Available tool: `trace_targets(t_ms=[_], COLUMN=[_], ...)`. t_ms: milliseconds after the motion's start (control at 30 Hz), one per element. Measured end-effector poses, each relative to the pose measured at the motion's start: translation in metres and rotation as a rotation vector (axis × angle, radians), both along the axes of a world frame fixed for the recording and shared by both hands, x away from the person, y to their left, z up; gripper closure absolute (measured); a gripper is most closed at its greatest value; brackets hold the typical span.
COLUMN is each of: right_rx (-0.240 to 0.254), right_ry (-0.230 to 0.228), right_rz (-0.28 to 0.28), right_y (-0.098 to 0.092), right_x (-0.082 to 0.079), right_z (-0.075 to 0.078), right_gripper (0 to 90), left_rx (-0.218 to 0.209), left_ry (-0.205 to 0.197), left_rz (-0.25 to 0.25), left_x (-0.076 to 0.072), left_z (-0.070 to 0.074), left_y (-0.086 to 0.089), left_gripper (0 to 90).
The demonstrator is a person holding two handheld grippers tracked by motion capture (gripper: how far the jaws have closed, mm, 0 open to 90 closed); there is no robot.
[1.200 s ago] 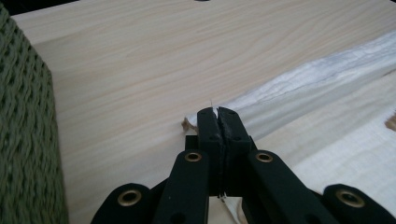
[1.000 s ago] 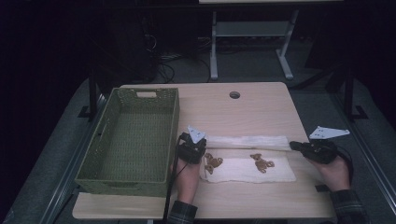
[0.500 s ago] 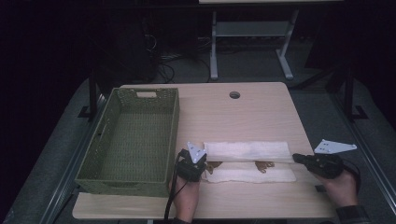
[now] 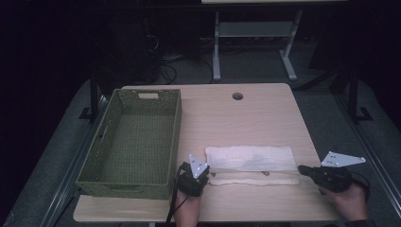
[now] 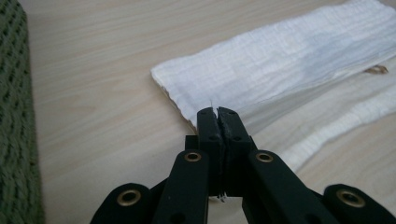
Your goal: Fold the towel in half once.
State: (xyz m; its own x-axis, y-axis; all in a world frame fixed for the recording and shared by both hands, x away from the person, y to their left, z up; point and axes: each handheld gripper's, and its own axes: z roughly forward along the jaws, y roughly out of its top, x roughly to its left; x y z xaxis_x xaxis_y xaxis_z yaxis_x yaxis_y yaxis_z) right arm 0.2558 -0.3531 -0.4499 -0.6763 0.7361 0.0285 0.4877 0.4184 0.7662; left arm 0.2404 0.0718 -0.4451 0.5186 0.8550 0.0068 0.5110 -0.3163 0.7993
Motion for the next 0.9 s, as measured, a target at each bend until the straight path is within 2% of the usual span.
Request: trace_targets(t_ms=[100, 267, 333, 367, 433, 500, 567, 633, 733, 767, 867, 900], right_rx=[0.006, 0.001, 0.001, 0.001, 0.016, 0.032, 0.034, 0.035, 0.032, 0.032, 0.028, 0.028], right_ry=[-0.001, 0.026, 0.043, 0.043, 0.032, 0.023, 0.011, 0.003, 0.002, 0.002, 0.005, 0.005], right_rz=[0.01, 0.022, 0.032, 0.032, 0.044, 0.037, 0.037, 0.035, 0.028, 0.028, 0.016, 0.016], right_y=[-0.001, 0.0, 0.0, 0.0, -0.001, -0.003, -0.004, -0.004, -0.003, -0.003, -0.002, -0.002], right_x=[-0.004, -0.013, -0.016, -0.016, -0.019, -0.02, -0.019, -0.016, -0.005, -0.005, 0.011, 0.011], right_z=[-0.002, -0.005, -0.008, -0.008, -0.008, -0.006, -0.004, -0.002, 0.0, 0.0, 0.0, 0.0], right_gripper=[87.4, 87.4, 86.3, 86.3, 77.1, 74.9, 73.5, 71.2, 67.2, 67.2, 66.9, 66.9], left_rx=[-0.005, 0.0, -0.027, -0.027, -0.046, -0.06, -0.053, -0.05, -0.02, -0.02, 0.006, 0.006], left_ry=[0.011, 0.026, 0.035, 0.035, 0.023, 0.007, 0.002, 0.004, 0.014, 0.014, 0.018, 0.018], left_rz=[-0.005, -0.017, -0.026, -0.026, -0.025, -0.022, -0.03, -0.039, -0.054, -0.054, -0.056, -0.056], left_x=[-0.005, -0.01, -0.012, -0.012, -0.014, -0.015, -0.014, -0.01, 0.003, 0.003, 0.023, 0.023], left_z=[-0.003, -0.007, -0.007, -0.007, -0.002, 0.003, 0.006, 0.008, 0.007, 0.007, 0.004, 0.004], left_y=[0.002, 0.003, 0.005, 0.005, 0.006, 0.006, 0.005, 0.003, -0.002, -0.002, -0.006, -0.006], left_gripper=[88.5, 88.2, 87.4, 86.8, 81.6, 78.2, 76.7, 72.5, 68.1, 66.8, 64.3, 63.8])
